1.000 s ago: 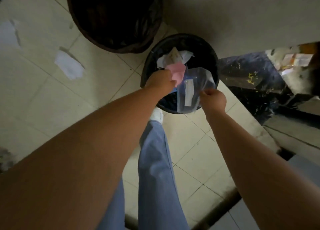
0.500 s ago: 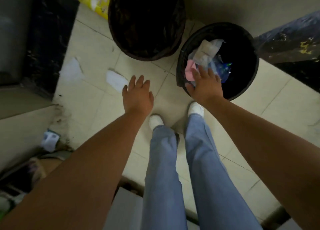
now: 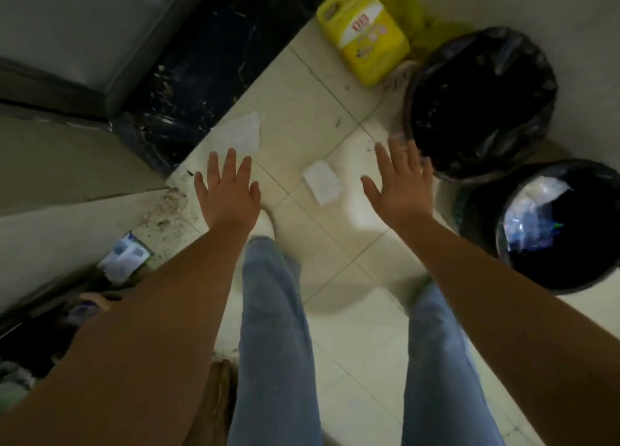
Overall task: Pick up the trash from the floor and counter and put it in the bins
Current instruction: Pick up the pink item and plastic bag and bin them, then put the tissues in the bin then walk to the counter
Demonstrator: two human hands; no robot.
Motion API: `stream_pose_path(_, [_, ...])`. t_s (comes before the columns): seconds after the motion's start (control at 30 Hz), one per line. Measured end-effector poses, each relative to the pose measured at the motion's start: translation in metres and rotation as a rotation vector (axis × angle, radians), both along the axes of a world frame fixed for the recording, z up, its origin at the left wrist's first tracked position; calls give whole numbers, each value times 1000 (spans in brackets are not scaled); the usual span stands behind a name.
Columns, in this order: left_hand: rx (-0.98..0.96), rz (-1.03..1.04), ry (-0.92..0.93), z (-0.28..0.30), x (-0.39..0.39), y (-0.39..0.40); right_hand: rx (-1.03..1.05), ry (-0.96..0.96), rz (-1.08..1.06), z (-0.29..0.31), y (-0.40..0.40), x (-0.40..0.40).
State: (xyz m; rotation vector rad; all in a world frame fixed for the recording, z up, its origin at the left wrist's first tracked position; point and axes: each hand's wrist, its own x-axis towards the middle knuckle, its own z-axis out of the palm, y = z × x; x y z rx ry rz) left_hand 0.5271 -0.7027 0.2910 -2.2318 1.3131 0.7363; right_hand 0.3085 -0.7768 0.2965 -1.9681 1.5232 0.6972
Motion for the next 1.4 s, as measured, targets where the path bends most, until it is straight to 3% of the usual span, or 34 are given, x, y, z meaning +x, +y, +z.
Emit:
stream_pose_path(0.2, [0, 76, 101, -50, 105, -6, 102, 113, -73, -46, 17, 113])
stream_pose_path(0.4, [50, 302, 217, -129, 142, -13, 205, 239, 105, -109, 7, 162])
stream_pose_path(0.53, [45, 236, 217, -204, 156, -19, 197, 286, 206, -193, -10, 174])
stream_pose_path(0.73, [-50, 99, 229, -317, 157, -36, 142, 306, 97, -315, -19, 170])
stream_pose_path(0.93, [-169, 42, 104, -384, 176, -87, 33, 338, 169, -371, -5, 155])
stream_pose_path(1.17, [-96, -18, 37, -382, 175, -100, 72, 198, 50, -351, -8, 165])
stream_pose_path(1.4, [-65, -162, 168, -264, 130, -86, 108, 82, -197, -259, -21, 170])
